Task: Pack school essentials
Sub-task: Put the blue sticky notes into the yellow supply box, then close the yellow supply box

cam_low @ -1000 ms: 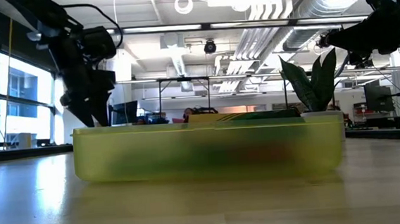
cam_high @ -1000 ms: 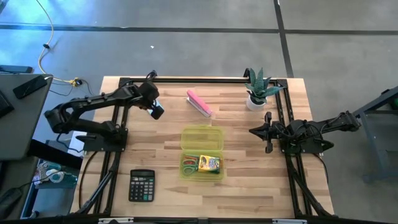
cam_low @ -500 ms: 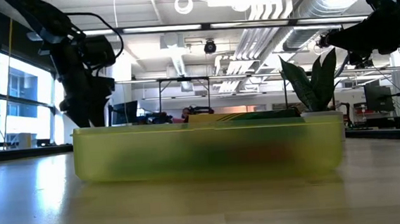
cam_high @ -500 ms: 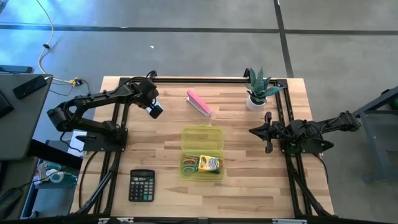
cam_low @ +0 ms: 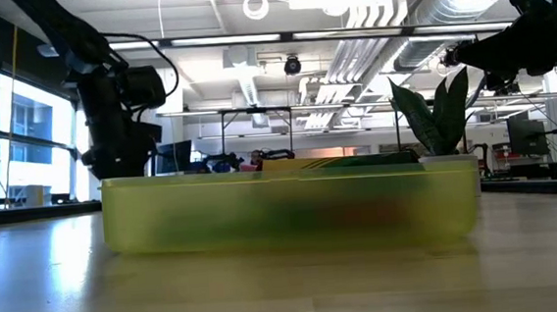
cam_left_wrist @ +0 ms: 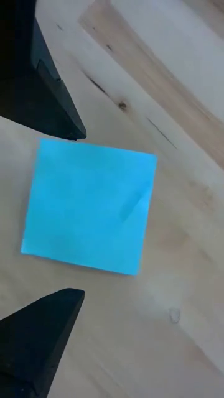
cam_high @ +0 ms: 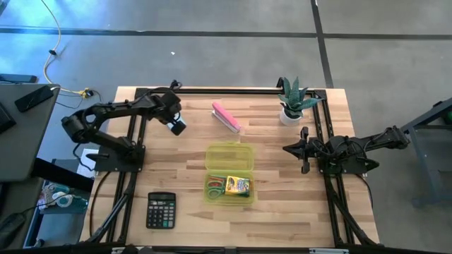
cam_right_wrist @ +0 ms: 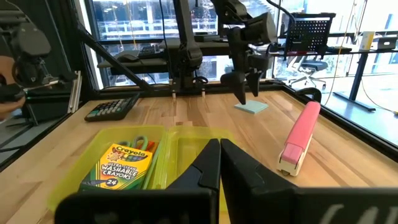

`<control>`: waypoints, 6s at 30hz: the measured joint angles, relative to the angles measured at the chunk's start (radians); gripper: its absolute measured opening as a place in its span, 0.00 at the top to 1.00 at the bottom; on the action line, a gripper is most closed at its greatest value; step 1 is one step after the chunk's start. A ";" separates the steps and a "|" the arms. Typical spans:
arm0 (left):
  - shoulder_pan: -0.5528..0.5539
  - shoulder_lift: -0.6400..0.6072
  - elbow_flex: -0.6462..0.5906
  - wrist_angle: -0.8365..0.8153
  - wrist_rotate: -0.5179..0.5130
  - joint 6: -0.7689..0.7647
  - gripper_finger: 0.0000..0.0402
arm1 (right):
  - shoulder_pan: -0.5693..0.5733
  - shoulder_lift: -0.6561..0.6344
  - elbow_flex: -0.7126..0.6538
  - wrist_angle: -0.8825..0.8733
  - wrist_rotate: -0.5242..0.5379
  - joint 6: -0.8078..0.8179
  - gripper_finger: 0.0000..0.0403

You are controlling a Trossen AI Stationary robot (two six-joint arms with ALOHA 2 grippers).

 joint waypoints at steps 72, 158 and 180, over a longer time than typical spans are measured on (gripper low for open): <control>-0.181 0.092 -0.019 0.071 -0.008 -0.130 0.19 | 0.000 0.000 0.000 0.000 0.000 0.000 1.00; -1.185 -0.037 0.255 0.200 -0.448 -0.310 0.00 | 0.000 0.006 0.000 0.000 0.000 0.000 1.00; -1.080 -0.294 -0.138 0.271 -0.434 -0.534 0.00 | 0.000 0.020 0.000 0.000 0.000 0.000 1.00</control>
